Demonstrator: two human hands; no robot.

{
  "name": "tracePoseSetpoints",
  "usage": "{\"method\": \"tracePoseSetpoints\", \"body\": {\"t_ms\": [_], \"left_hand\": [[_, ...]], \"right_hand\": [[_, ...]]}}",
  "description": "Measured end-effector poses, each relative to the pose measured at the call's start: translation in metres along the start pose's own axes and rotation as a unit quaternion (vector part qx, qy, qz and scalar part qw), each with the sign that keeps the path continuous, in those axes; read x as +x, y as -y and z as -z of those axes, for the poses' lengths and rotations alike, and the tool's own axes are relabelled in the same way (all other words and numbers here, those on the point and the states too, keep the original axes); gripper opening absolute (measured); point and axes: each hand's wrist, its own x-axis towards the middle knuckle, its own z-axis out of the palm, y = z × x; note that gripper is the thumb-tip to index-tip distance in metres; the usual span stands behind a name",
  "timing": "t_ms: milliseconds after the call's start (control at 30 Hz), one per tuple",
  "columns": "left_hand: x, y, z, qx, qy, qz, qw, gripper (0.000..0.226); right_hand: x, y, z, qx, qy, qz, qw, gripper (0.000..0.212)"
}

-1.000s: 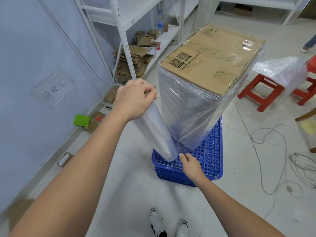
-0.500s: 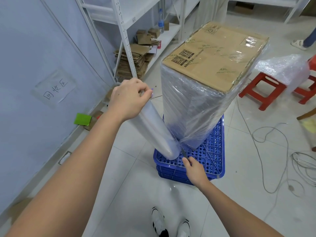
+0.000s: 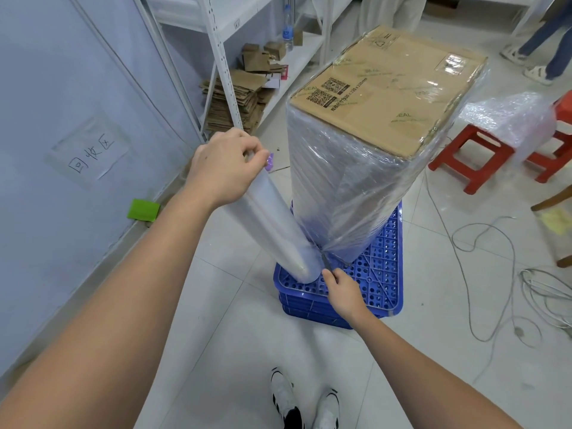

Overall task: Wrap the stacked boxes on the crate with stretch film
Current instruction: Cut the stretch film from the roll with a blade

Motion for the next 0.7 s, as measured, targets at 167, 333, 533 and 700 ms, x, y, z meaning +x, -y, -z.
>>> {"method": "tracePoseSetpoints", "body": {"t_ms": [167, 333, 533, 700], "left_hand": [[0.003, 0.004, 0.001, -0.005, 0.0, 0.009, 1.0, 0.026], [0.007, 0.004, 0.001, -0.005, 0.007, 0.012, 1.0, 0.026], [0.011, 0.008, 0.001, -0.017, 0.009, 0.02, 1.0, 0.027], [0.015, 0.016, 0.002, -0.026, 0.007, 0.023, 0.999, 0.027]], "right_hand": [[-0.007, -0.019, 0.001, -0.011, -0.001, -0.006, 1.0, 0.042], [0.018, 0.008, 0.001, 0.002, -0.006, 0.004, 1.0, 0.041], [0.029, 0.01, 0.005, -0.012, -0.002, 0.016, 1.0, 0.041], [0.007, -0.033, 0.003, -0.043, 0.003, -0.006, 0.999, 0.041]]}}
